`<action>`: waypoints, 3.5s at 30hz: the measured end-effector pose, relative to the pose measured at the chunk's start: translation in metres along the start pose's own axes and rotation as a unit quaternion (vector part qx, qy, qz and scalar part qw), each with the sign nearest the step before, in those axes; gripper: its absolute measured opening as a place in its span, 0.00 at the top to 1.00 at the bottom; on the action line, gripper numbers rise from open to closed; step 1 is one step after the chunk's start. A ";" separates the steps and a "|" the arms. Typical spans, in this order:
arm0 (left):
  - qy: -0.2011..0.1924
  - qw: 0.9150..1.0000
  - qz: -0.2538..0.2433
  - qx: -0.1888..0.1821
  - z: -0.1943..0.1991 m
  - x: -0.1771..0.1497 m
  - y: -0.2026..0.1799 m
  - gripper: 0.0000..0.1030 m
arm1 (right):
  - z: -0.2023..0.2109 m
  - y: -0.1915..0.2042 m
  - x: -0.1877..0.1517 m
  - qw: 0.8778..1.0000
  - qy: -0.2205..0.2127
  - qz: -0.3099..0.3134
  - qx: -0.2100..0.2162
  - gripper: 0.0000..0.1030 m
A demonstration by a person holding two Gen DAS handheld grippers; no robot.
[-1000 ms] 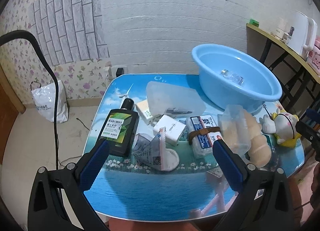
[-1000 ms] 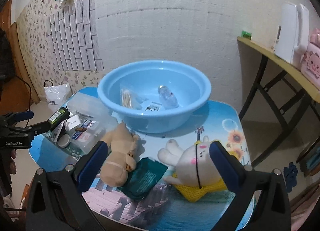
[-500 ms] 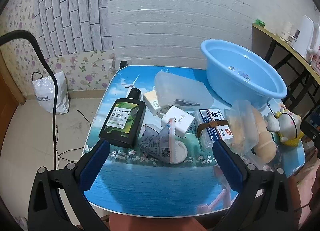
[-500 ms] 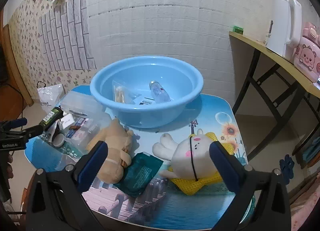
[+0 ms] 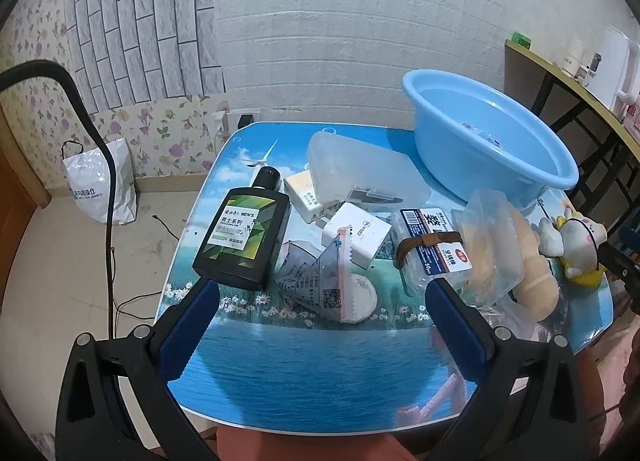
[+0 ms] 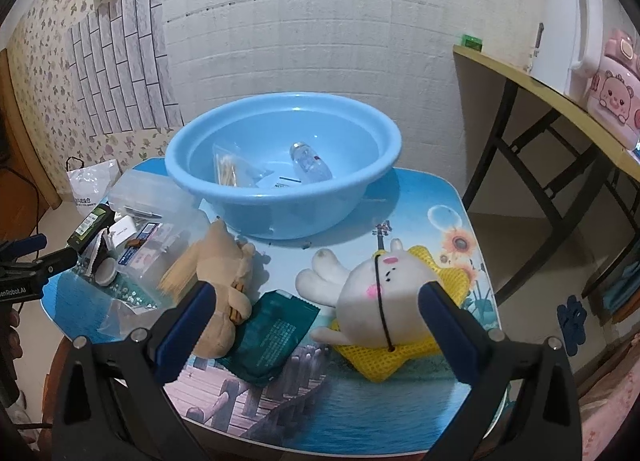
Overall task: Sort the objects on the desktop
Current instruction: 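Withdraw both tools from the basin back over the table, then grasp the black lotion bottle with the left tool while the right tool grasps the white bunny, then lift the lotion bottle and the white bunny off the table with both tools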
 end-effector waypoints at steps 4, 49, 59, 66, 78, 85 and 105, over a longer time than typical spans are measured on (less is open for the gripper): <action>0.003 1.000 0.003 0.001 -0.003 0.000 0.001 0.00 | -0.001 0.001 -0.001 1.000 0.002 0.003 0.003 0.00; 0.033 0.999 0.026 0.019 -0.060 0.012 0.087 0.00 | -0.038 -0.035 -0.003 0.997 0.052 -0.042 -0.030 0.00; 0.037 0.999 0.013 0.022 -0.072 0.021 0.081 0.00 | -0.051 -0.046 -0.001 0.995 0.065 -0.050 -0.049 0.00; 0.036 0.999 -0.005 0.026 -0.083 0.029 0.074 0.00 | -0.061 -0.046 0.001 0.995 0.070 -0.042 -0.053 0.00; 0.037 0.999 -0.024 0.004 -0.084 0.028 0.063 0.10 | -0.068 -0.058 0.002 0.994 0.082 -0.073 -0.027 0.00; 0.028 0.999 -0.037 0.004 -0.076 0.026 0.047 0.40 | -0.060 -0.052 0.001 0.996 0.073 -0.044 -0.024 0.27; 0.044 0.999 -0.017 0.015 -0.056 -0.004 0.045 0.39 | -0.028 -0.048 -0.006 0.997 0.048 -0.045 0.033 0.35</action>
Point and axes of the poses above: each gripper's, at about its wrist camera, not at the fingertips, and z roughly against the way its jaws point, y to its left, x to its top, the point moved 2 cm from there along -z, roughly the way its jaws point, and after that the axes turned 9 degrees about y, right-handed, at the moved point
